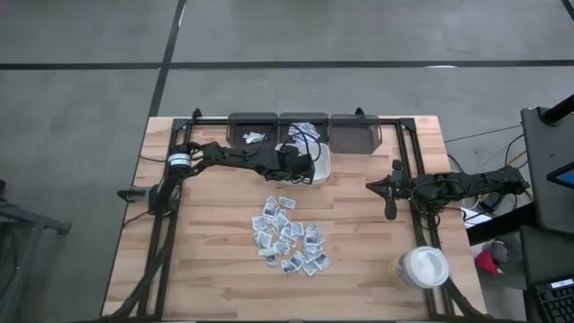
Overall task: Pick & Place First Aid Supplies
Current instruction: Put the blue alcohol pad into the white bin
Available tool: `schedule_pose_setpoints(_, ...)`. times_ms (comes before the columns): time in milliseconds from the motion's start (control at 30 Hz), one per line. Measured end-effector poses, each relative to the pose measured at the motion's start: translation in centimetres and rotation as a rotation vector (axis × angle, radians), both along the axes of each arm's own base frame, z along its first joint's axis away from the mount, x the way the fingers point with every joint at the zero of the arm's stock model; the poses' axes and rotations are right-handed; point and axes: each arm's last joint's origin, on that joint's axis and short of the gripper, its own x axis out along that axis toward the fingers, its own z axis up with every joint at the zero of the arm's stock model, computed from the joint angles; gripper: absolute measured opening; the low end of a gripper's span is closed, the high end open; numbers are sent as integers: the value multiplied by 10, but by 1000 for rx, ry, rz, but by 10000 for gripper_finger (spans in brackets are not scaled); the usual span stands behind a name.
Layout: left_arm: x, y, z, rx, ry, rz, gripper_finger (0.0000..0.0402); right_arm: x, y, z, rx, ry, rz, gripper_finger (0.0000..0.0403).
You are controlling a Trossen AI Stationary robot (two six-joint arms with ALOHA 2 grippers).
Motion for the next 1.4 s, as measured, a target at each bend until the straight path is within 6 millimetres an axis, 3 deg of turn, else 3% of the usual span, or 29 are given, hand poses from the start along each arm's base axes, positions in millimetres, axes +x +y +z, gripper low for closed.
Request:
schedule_pose_setpoints(200,0,0,12,-11,-22,-32,88,0,0,0,0,0,0,18)
schedule_pose_setpoints(400,10,-10,42,-56,-78,-274,107,0,0,0,0,0,0,18)
schedule_pose_setpoints(600,21,-62,63,-84,-107,-710,108,0,0,0,0,-1,0,18)
schedule_pose_setpoints(867,17,-137,63,53,-24,-1213,108,0,0,0,0,-1,0,18)
schedule_pose_setpoints(1033,14,-152,56,156,32,-1251,108,0,0,0,0,-1,0,18)
schedule_pose_setpoints(1400,16,-157,27,55,29,-1178,108,0,0,0,0,0,1,18)
